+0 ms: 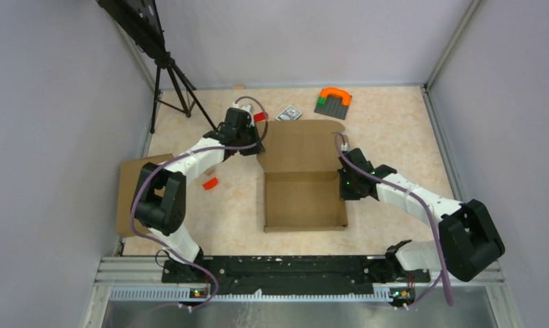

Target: Fold the paper box

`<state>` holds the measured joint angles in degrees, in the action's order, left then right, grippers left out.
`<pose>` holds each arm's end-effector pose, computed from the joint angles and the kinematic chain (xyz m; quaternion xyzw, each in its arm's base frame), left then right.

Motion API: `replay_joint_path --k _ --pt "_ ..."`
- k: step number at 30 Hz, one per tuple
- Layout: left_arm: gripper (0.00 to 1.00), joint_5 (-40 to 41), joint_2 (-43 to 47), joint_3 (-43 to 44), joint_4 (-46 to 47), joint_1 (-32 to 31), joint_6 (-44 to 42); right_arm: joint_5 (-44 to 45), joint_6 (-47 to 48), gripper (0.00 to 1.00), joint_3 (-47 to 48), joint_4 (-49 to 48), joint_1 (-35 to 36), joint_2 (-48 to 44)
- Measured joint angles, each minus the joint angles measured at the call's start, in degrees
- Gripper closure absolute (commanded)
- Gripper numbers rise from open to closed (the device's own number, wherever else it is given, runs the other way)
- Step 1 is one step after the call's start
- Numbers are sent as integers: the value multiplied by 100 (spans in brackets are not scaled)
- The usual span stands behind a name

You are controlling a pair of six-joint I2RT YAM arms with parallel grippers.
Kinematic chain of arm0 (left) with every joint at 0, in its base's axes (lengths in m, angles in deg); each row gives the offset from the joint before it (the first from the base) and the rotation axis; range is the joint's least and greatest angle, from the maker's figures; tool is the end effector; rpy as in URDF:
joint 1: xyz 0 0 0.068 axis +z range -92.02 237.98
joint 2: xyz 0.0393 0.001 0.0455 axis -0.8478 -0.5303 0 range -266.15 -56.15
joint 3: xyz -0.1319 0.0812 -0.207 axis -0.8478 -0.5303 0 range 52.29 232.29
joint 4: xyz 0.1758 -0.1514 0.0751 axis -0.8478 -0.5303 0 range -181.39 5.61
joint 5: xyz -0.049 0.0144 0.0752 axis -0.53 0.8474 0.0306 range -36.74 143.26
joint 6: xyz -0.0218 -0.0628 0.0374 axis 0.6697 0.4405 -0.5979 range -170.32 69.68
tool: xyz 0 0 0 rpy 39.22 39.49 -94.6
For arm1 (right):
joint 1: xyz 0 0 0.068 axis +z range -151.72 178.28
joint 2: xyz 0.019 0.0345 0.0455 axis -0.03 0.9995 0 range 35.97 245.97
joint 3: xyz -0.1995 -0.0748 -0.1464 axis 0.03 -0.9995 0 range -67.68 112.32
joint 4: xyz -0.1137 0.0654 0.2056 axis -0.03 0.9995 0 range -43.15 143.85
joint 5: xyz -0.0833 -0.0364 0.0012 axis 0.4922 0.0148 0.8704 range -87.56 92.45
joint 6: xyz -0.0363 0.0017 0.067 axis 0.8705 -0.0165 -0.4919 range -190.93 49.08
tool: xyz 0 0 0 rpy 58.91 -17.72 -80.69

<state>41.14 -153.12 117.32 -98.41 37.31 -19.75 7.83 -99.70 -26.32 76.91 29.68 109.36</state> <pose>0.3406 -0.1430 0.1935 -0.0401 0.9218 -0.2495 0.2939 0.2055 0.1184 0.1610 -0.0108 0.9694 0.0813 0.2314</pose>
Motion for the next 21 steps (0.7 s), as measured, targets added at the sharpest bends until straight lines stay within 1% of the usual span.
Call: replay_joint_path --k 3,6,8,10,14,15,17,18,21 --pt "100 802 0 247 -20 -448 -385 116 -2 96 192 127 31 201" --pt "100 1526 20 192 111 -798 -634 160 -9 94 358 262 37 391" --pt "100 1788 96 -2 264 -901 -695 166 -28 91 444 313 39 525" --pt "100 1952 256 -299 490 -957 -723 199 -50 84 468 289 39 669" --pt "100 2321 673 -870 1025 -1226 -833 201 -175 63 439 192 39 885" --pt "100 2374 776 -1021 1174 -1333 -848 181 -214 60 389 144 39 887" --pt "100 2476 960 -1311 1467 -1567 -876 149 -306 59 291 50 42 868" --pt "100 2535 1012 -1390 1550 -1652 -894 114 -337 56 238 -13 44 839" --pt "100 2848 1086 -1523 1729 -1871 -977 85 -428 43 144 -52 48 702"
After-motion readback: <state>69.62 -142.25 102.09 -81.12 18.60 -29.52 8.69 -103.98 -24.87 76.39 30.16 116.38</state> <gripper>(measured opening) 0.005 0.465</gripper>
